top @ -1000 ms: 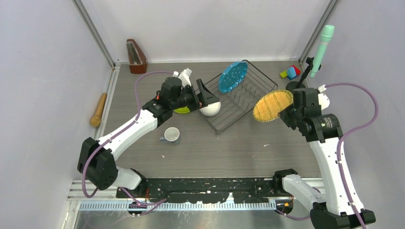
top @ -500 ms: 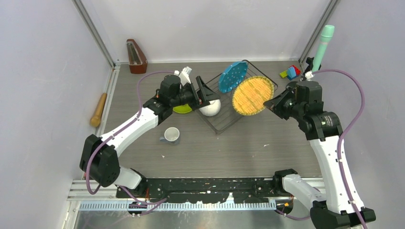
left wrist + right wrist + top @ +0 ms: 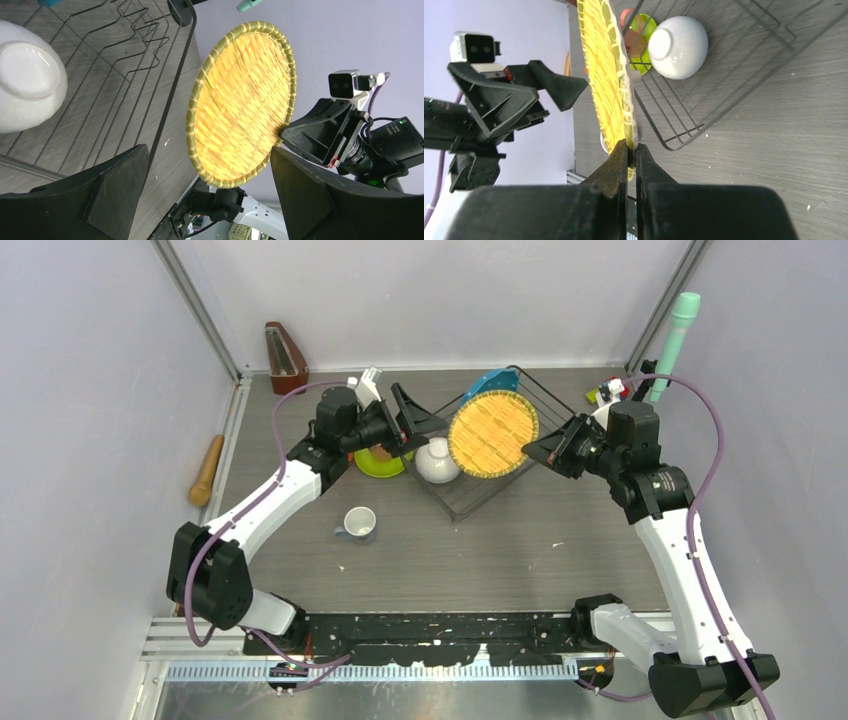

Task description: Load the mixed dishes into the dish rack

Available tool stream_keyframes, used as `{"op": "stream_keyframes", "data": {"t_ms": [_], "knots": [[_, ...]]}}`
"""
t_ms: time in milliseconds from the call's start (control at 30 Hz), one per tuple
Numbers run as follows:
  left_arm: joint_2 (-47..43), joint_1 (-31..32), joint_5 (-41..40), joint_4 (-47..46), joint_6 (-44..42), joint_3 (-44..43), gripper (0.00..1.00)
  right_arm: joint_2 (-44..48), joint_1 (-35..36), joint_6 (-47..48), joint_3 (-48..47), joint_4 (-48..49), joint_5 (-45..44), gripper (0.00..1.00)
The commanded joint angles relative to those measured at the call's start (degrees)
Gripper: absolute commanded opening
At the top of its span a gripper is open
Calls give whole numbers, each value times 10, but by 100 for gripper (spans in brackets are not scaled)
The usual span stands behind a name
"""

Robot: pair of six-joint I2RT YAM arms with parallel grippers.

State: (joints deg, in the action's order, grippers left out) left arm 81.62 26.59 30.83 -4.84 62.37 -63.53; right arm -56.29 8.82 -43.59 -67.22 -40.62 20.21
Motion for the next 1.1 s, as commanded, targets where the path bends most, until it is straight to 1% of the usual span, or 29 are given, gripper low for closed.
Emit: {"op": "stream_keyframes", "data": {"t_ms": [0,100,267,300,367,400,500,533,567,600,633,667,700,767,833,900,967,1067], "knots": [[20,-9,39,-62,31,-6,95,4,-1,-5,4,93,67,0],[38,-9,55,-88,52,-7,93,0,-1,-10,9,107,85,0],[66,-9,82,-153,90,-6,75,-8,-1,-40,27,145,124,0],[70,-9,84,-161,92,-6,69,-8,-1,-49,30,158,129,0],[74,-9,86,-174,97,-6,54,-10,-1,-55,37,168,137,0],[75,-9,88,-184,99,-6,43,-12,-1,-55,39,166,137,0],[76,-9,87,-201,91,-7,2,-15,0,-42,41,152,129,0],[75,-9,84,-194,81,-10,0,-18,-1,-37,41,138,118,4],[74,-9,77,-179,66,-14,0,-18,-1,-25,39,127,108,22],[73,-9,65,-155,45,-20,0,-19,-1,-17,34,99,77,35],[72,-8,51,-130,20,-27,0,-20,-1,-2,32,85,55,57],[71,-6,33,-100,-6,-35,0,-20,-1,5,23,49,5,67],[69,-2,13,-71,-36,-46,0,-21,-1,19,18,33,-22,78],[66,15,-58,-8,-103,-71,0,-22,-1,29,4,-14,-144,84],[68,44,-124,43,-168,-100,0,-20,-1,26,-2,-48,-238,85],[75,69,-180,79,-239,-137,0,-9,-1,28,3,-60,-282,85],[87,95,-224,102,-302,-169,0,2,-1,29,11,-59,-290,85],[111,119,-264,132,-404,-223,0,17,-1,34,22,-52,-293,84]]}}
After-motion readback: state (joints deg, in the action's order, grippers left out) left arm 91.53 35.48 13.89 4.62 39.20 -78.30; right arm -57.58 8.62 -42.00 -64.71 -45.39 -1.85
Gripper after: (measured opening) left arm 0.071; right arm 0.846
